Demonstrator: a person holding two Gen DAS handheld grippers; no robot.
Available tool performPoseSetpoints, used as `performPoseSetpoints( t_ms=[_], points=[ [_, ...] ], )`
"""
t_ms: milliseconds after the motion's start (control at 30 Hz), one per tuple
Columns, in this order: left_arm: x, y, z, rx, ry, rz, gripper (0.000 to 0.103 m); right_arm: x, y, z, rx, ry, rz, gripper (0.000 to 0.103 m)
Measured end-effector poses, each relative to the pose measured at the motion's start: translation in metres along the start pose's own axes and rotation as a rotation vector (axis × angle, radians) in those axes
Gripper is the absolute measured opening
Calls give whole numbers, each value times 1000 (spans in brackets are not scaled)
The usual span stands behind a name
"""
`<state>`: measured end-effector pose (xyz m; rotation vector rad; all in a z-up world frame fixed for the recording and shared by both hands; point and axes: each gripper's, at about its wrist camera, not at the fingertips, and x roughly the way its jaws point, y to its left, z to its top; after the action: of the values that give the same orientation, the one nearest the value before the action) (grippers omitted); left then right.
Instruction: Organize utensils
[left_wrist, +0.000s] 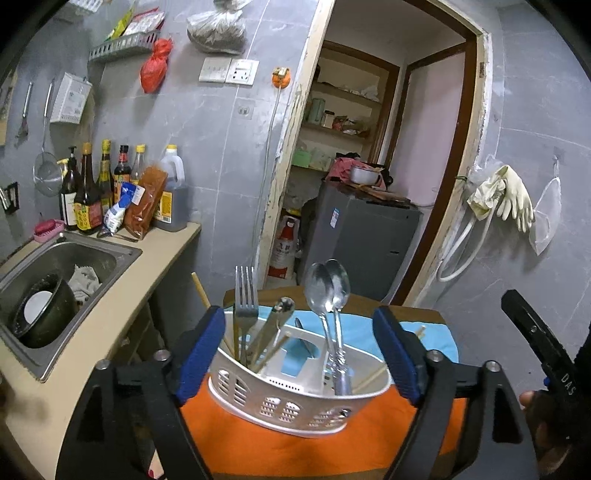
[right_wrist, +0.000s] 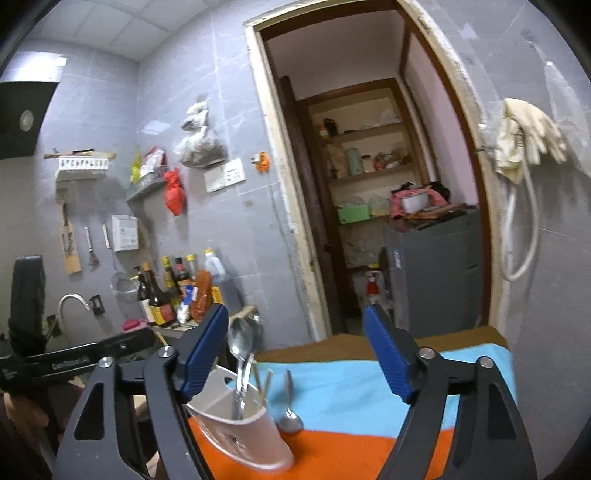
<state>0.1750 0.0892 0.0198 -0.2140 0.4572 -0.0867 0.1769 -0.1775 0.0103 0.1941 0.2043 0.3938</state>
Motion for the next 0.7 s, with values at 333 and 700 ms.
performPoseSetpoints(
  t_ms=[333,700],
  points=[
    [-44,-29,-23,29,-32,88,90,-55,-16,3,-29,29,-80,103],
    [-107,-60,-63,86,-65,151,91,-126,-14,-12,-46,92,-139,103]
  ],
)
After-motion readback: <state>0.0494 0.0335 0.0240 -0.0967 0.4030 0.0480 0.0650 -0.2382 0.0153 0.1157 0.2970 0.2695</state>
